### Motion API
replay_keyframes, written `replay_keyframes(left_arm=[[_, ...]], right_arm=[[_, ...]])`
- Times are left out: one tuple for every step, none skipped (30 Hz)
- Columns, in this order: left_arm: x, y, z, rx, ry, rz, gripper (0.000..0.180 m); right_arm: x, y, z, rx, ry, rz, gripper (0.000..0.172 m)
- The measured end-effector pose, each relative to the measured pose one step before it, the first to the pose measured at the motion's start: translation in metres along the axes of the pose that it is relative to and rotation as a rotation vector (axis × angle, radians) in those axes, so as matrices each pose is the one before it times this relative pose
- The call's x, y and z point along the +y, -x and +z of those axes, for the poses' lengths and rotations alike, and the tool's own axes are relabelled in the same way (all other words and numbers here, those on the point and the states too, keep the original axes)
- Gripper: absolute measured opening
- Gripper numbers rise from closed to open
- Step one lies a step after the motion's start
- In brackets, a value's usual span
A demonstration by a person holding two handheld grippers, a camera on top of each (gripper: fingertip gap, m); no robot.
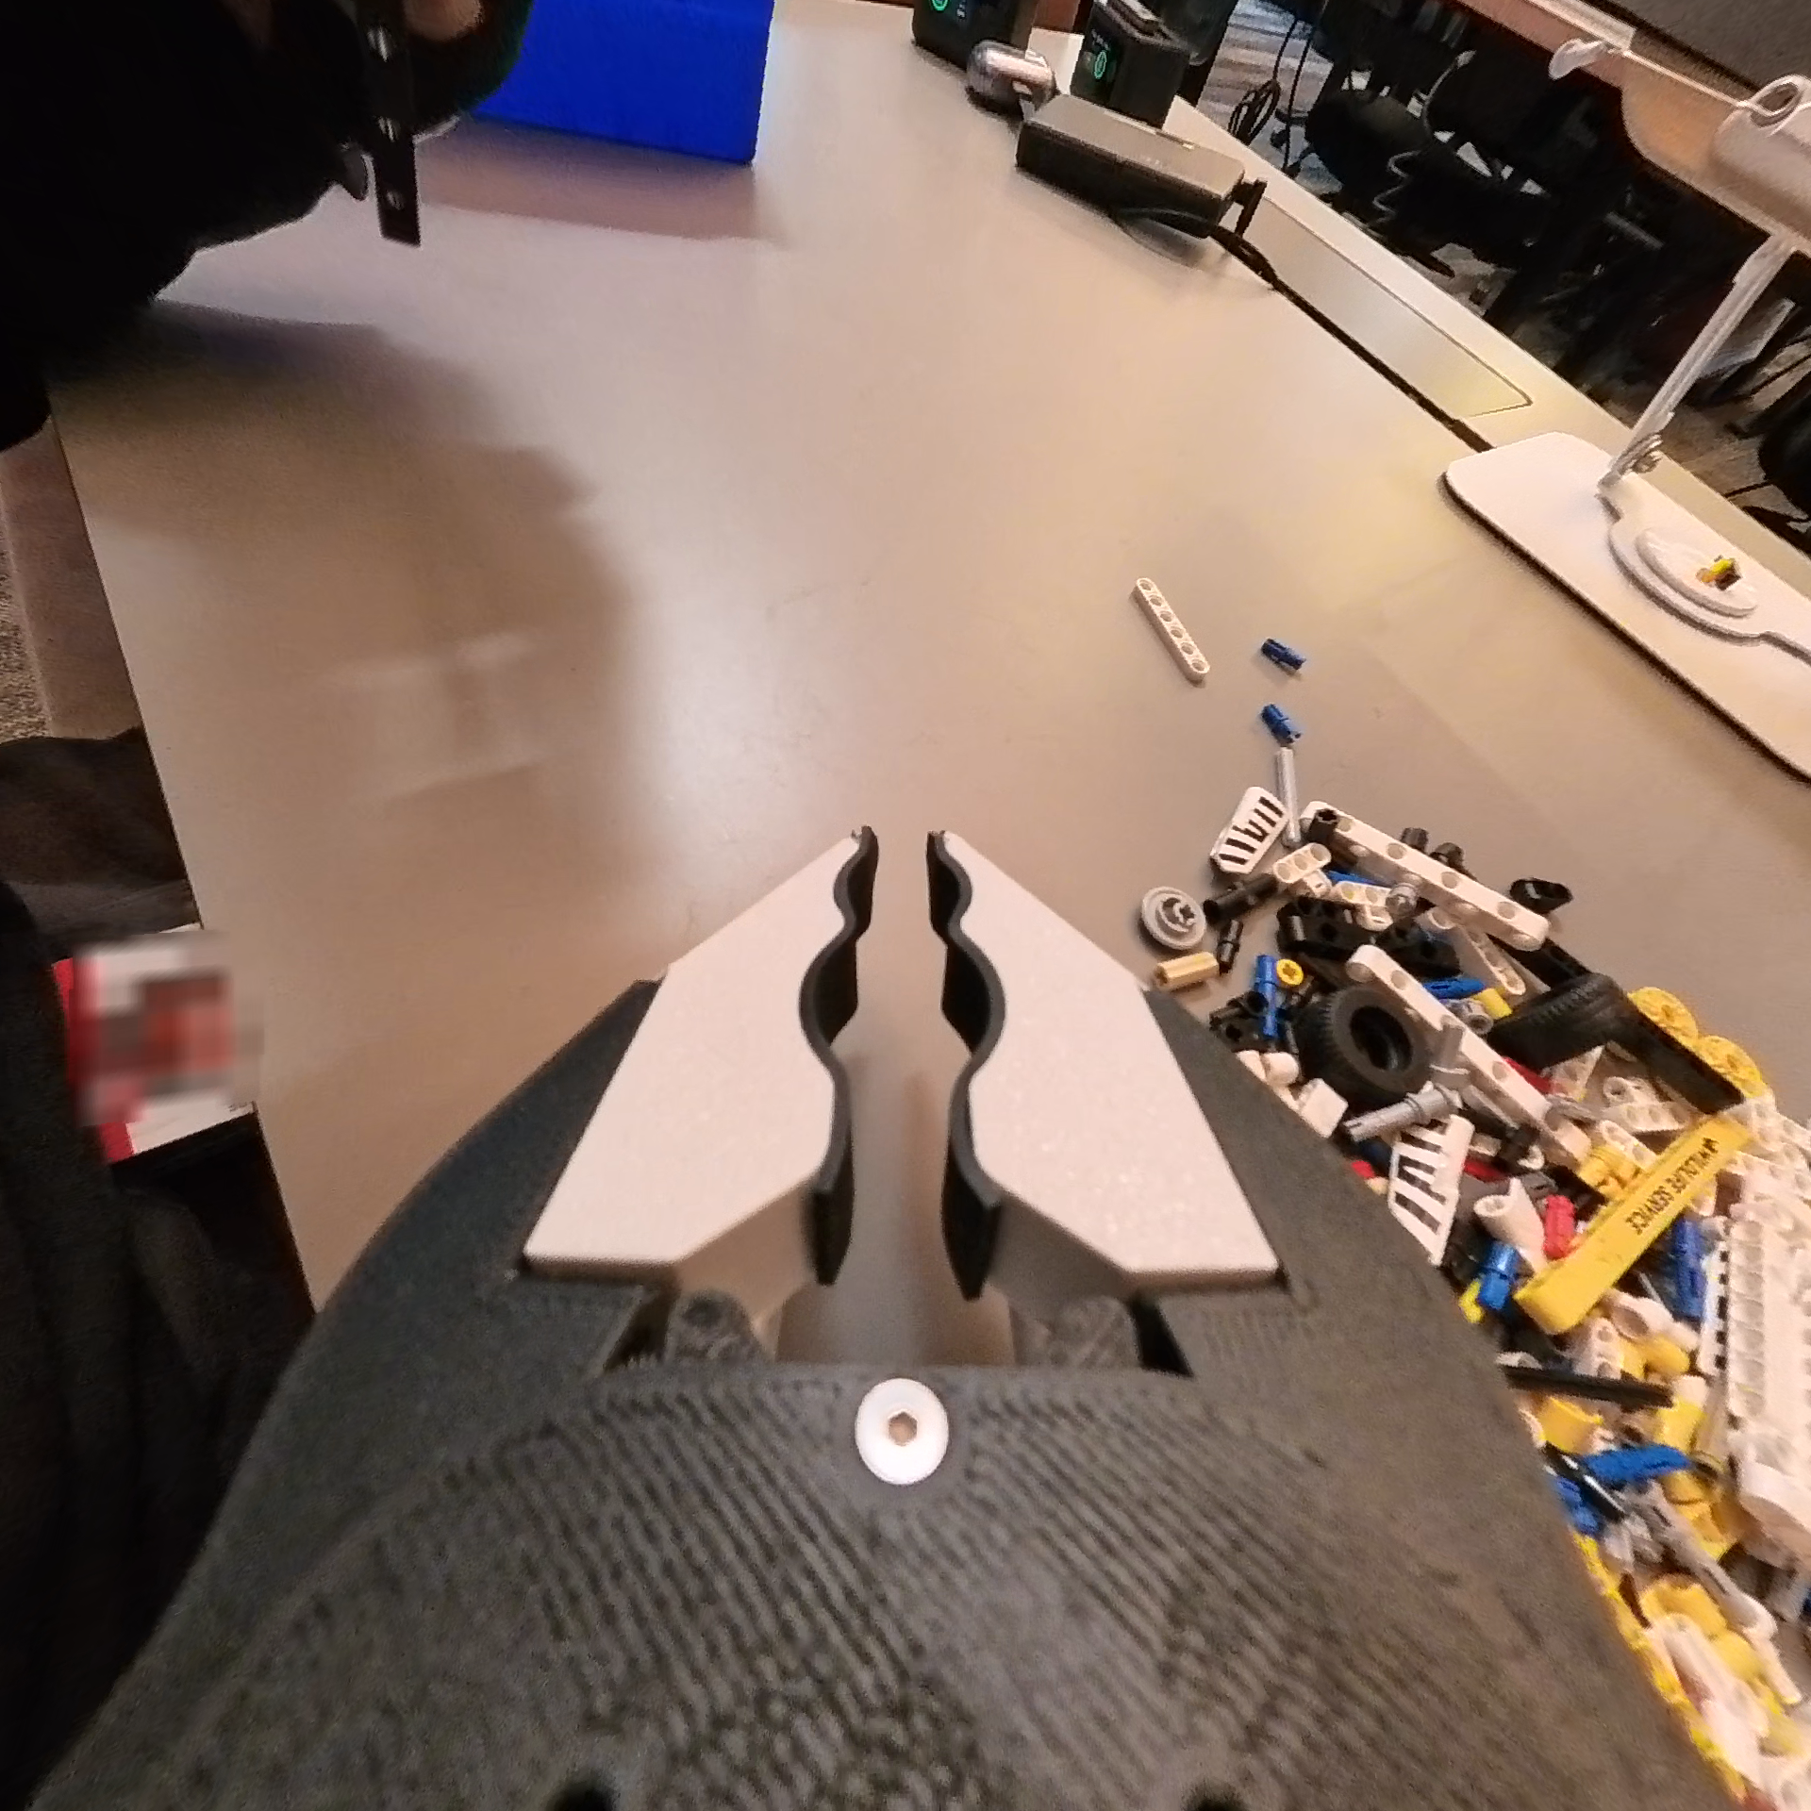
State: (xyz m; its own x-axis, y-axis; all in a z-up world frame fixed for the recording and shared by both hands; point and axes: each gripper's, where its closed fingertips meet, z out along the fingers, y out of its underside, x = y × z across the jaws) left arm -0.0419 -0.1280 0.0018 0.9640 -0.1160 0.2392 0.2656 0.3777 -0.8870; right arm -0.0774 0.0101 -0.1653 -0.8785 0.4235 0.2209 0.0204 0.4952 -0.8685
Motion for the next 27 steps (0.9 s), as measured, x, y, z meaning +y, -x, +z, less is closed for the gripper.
replay_keyframes(left_arm=[[0.00133, 0.00042, 0.00082, 0.0014, 0.0043, -0.0031, 0.024], [0.00109, 0.00036, 0.00062, 0.0017, 0.0026, -0.002, 0.025], [0.00073, 0.00002, 0.00047, 0.0039, 0.0003, -0.0023, 0.025], [0.00047, -0.00023, 0.00026, 0.0056, -0.0012, -0.0037, 0.024], [0.00039, -0.00039, 0.00018, 0.007, -0.0021, -0.0033, 0.024], [0.00024, -0.00017, 0.00026, 0.0046, -0.0021, -0.0029, 0.024], [0.00025, 0.00001, 0.00026, 0.0029, -0.001, -0.0018, 0.025], [0.00049, -0.00019, 0.00028, 0.0032, 0.0007, -0.0012, 0.024], [0.00059, -0.00014, 0.00043, 0.0031, 0.0017, -0.0022, 0.025], [0.0005, -0.00033, 0.0004, 0.0035, 0.001, -0.0012, 0.025], [0.00039, -0.00041, 0.00058, 0.0037, 0.0009, -0.0001, 0.025], [0.00048, -0.00024, 0.00051, 0.0029, 0.0012, -0.0009, 0.025], [0.00058, -0.00055, 0.00063, 0.0043, 0.0016, 0.0016, 0.024], [0.00071, -0.00095, 0.00052, 0.0069, 0.0009, 0.0045, 0.024], [0.00065, -0.00102, 0.00064, 0.007, 0.0011, 0.0026, 0.024], [0.00064, -0.00076, 0.00065, 0.0075, 0.0012, -0.0002, 0.024], [0.00062, -0.00082, 0.00066, 0.0077, 0.001, -0.0007, 0.024], [0.00056, -0.0007, 0.00069, 0.0072, 0.0006, -0.0001, 0.024], [0.00057, -0.00035, 0.00067, 0.0042, 0.0013, -0.0009, 0.024], [0.00062, 0.00004, 0.00074, 0.0019, 0.0016, -0.0015, 0.024], [0.0006, -0.00024, 0.00069, 0.0028, 0.0013, -0.0008, 0.024], [0.00046, -0.00037, 0.00064, 0.0035, 0.0013, -0.0008, 0.024], [0.00041, -0.00039, 0.00053, 0.0041, 0.0013, -0.001, 0.024], [0.00031, -0.00037, 0.0005, 0.0031, 0.0007, -0.0009, 0.024], [0.00026, -0.00013, 0.00039, 0.0021, 0.0002, -0.0009, 0.024], [0.00032, -0.00013, 0.00036, 0.0022, 0.0006, -0.0007, 0.024], [0.00041, -0.00008, 0.00042, 0.0018, 0.001, -0.0011, 0.024]], right_arm=[[-0.00004, -0.00019, -0.00003, 0.0011, -0.0006, 0.0002, 0.008], [0.00001, -0.00012, -0.00006, 0.0008, -0.0003, 0.0004, 0.008], [-0.00007, -0.00011, -0.00001, 0.0004, 0.0002, 0.0007, 0.008], [0.00006, -0.00002, 0.00012, -0.0003, 0.0008, 0.0011, 0.008], [0.0002, 0.00004, 0.00013, -0.0005, 0.0012, 0.0011, 0.008], [0.00009, -0.0001, 0.00015, -0.0003, 0.001, 0.0011, 0.008], [0.00011, -0.00007, 0.00004, -0.0002, 0.0008, 0.001, 0.008], [0.00003, -0.00003, 0.00008, 0.0002, 0.0006, 0.0007, 0.008], [0.00002, -0.00007, 0.00009, 0.0004, 0.0005, 0.0004, 0.008], [0.00005, -0.00012, -0.00002, 0.0011, 0.0003, 0.0005, 0.008], [0.00001, -0.0002, 0.0, 0.0016, 0.0, 0.0004, 0.008], [-0.00001, -0.00015, 0.0, 0.0012, -0.0001, 0.0002, 0.008], [-0.00006, -0.00008, -0.00002, 0.0012, -0.0005, 0.0, 0.008], [-0.00002, -0.00026, -0.00004, 0.0016, -0.0005, 0.0001, 0.008], [-0.00008, -0.00019, -0.00015, 0.0015, -0.0003, 0.0001, 0.008], [-0.00011, -0.00013, 0.00001, 0.0014, -0.0008, -0.0003, 0.008], [-0.00007, -0.00005, -0.00011, 0.0012, -0.0009, -0.0002, 0.008], [-0.00012, -0.00017, -0.00012, 0.0013, -0.0006, -0.0001, 0.007], [-0.00005, -0.00016, -0.00007, 0.0014, -0.0008, -0.0002, 0.007], [-0.00014, -0.00015, -0.00012, 0.0012, -0.0008, -0.0001, 0.007], [-0.00009, -0.00017, 0.0, 0.0017, -0.0006, -0.0003, 0.007], [-0.00012, -0.00017, -0.00017, 0.0018, -0.0006, -0.0004, 0.007], [-0.00008, -0.00015, -0.00001, 0.0015, -0.0006, -0.0005, 0.007], [-0.00007, -0.00006, -0.00006, 0.0013, -0.0005, -0.0008, 0.007], [-0.00002, -0.00014, -0.00004, 0.0012, -0.0001, -0.0008, 0.007], [-0.00002, -0.00015, -0.00004, 0.0014, -0.0002, -0.0006, 0.007], [-0.00005, -0.00005, 0.00002, 0.0012, 0.0, -0.0002, 0.007]])
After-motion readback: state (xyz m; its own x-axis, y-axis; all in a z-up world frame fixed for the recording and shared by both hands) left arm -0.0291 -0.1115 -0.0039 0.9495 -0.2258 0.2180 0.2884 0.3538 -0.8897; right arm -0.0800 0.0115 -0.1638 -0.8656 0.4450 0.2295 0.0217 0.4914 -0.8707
